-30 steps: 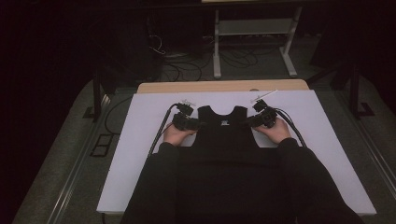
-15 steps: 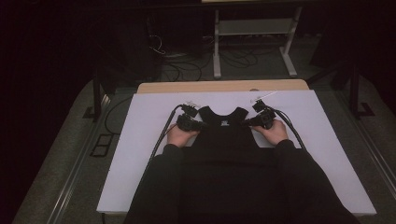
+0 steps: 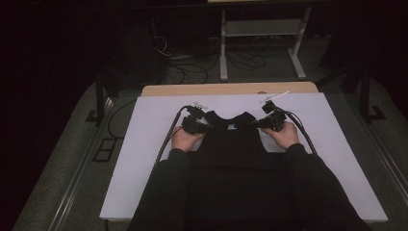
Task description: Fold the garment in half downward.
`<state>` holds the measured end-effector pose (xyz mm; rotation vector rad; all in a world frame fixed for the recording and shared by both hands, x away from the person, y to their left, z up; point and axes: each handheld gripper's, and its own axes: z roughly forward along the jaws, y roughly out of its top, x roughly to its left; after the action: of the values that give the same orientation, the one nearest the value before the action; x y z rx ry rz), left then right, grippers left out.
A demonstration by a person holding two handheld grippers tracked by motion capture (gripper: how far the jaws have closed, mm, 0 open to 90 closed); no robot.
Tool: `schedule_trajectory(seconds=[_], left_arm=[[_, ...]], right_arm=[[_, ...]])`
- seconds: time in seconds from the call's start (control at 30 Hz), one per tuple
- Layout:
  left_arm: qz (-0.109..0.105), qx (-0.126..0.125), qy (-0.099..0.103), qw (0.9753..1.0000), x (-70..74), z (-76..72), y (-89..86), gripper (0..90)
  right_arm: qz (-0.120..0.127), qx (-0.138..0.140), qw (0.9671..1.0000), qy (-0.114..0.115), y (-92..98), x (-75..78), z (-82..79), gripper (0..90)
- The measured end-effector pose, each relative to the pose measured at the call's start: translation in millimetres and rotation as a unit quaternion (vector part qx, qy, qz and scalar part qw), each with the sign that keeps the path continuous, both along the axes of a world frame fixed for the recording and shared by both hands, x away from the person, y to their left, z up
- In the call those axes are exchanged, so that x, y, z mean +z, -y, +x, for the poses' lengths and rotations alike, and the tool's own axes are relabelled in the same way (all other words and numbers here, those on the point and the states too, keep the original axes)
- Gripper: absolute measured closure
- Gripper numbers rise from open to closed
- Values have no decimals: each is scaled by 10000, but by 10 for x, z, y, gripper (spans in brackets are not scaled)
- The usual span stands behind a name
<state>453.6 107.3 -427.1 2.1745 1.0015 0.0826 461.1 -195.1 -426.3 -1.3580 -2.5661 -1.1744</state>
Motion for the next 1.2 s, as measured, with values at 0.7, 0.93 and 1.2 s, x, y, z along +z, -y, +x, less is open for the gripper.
schedule_trajectory(seconds=[0.7, 0.93, 1.2], left_arm=[[-62, -47, 406, 9991, 531, -342, -24, 863], [-154, -53, 510, 9986, 638, -501, -71, 863], [-182, -50, 679, 9975, 653, -756, -135, 862]], right_arm=[[268, -53, 9990, 351, 60, 504, -310, 840], [345, -98, 9989, 304, 102, 606, -464, 839], [402, -65, 9985, 378, 118, 704, -719, 839]])
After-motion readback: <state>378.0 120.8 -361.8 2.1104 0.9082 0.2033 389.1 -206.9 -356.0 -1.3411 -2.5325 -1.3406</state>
